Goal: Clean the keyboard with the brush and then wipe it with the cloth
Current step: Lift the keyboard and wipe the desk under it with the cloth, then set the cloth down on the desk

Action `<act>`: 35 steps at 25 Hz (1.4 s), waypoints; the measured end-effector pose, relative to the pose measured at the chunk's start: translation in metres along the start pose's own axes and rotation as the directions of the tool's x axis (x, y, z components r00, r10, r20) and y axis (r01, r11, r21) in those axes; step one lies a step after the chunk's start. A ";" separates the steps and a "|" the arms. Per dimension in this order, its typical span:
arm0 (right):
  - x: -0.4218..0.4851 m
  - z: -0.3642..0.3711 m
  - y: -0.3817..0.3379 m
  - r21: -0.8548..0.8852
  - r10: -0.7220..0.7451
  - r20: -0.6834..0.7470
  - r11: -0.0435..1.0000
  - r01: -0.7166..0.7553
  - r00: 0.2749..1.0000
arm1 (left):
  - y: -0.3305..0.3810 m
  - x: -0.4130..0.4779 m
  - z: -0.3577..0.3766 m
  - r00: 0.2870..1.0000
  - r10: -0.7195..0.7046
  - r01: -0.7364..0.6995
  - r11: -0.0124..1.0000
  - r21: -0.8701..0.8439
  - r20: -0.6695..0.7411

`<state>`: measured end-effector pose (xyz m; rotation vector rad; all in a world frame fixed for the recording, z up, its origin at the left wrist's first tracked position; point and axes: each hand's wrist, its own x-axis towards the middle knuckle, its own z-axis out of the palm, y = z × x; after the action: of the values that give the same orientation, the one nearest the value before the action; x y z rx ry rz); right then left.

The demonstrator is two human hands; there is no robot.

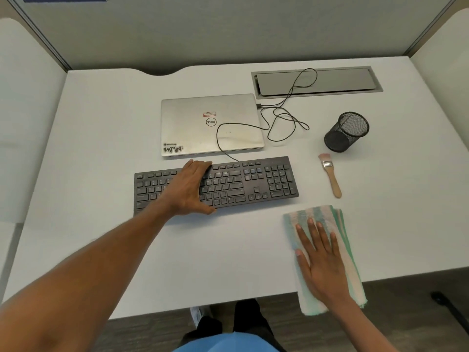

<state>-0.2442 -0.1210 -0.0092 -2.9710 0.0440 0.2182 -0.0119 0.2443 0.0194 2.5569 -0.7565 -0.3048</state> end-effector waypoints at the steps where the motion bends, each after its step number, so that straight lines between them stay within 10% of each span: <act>1: -0.001 0.000 0.003 0.002 0.007 -0.006 1.000 -0.007 1.000 | 0.000 -0.002 0.002 1.000 0.001 -0.001 1.000 -0.003 0.000; 35: -0.006 0.007 0.016 0.027 -0.032 -0.039 0.999 0.033 0.999 | 0.027 -0.031 0.038 0.994 -0.017 -0.008 0.973 0.229 0.109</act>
<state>-0.2518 -0.1361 -0.0175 -2.9461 0.0028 0.1551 -0.0626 0.2283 0.0015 2.7776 -0.8721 -0.3829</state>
